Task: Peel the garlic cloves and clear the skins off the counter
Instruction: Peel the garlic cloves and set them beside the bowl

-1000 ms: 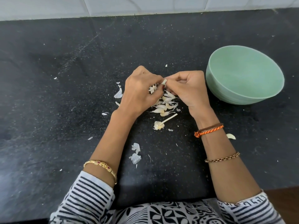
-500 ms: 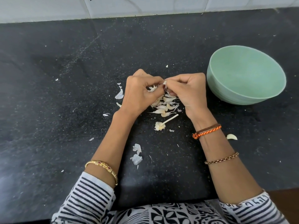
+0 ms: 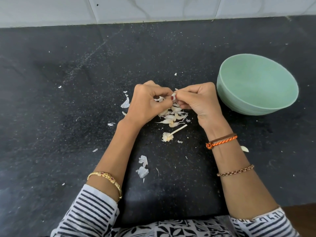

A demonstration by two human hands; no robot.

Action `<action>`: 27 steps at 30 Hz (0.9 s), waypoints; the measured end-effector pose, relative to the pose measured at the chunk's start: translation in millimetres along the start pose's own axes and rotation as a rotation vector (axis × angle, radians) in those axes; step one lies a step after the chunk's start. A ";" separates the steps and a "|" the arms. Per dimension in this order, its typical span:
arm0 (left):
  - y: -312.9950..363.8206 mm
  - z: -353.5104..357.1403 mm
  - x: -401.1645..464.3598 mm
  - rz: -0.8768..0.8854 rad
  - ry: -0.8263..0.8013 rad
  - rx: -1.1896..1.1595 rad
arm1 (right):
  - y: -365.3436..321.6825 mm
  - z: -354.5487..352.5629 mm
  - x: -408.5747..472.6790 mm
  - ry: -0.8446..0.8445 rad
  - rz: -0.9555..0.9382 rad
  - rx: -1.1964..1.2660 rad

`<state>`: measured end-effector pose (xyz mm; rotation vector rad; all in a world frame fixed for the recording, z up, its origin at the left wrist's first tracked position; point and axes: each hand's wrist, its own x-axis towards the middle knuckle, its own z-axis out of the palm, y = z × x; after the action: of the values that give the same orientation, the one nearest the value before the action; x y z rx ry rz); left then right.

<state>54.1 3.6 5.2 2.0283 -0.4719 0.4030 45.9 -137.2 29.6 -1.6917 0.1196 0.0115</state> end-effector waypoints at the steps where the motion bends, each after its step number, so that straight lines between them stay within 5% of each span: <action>1: -0.3 0.9 -0.1 0.007 0.002 0.020 | 0.0 1.6 -0.9 0.013 0.003 0.012; 6: 2.7 8.8 -0.4 0.024 0.096 0.051 | -1.1 6.5 -3.1 0.066 0.025 0.071; 10: 2.7 8.1 0.8 -0.148 0.182 -0.163 | -3.5 7.9 -6.4 0.018 0.047 0.127; 21: 9.4 10.7 2.7 -0.344 0.103 -0.194 | -3.7 8.4 -0.8 0.048 0.114 0.018; 27: 4.6 10.7 0.1 -0.297 0.086 -0.147 | 8.9 6.0 2.9 0.126 -0.157 -0.422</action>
<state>52.9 -7.8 3.7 1.8928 -0.1389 0.2637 48.3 -132.5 19.8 -2.1201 0.0813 -0.2000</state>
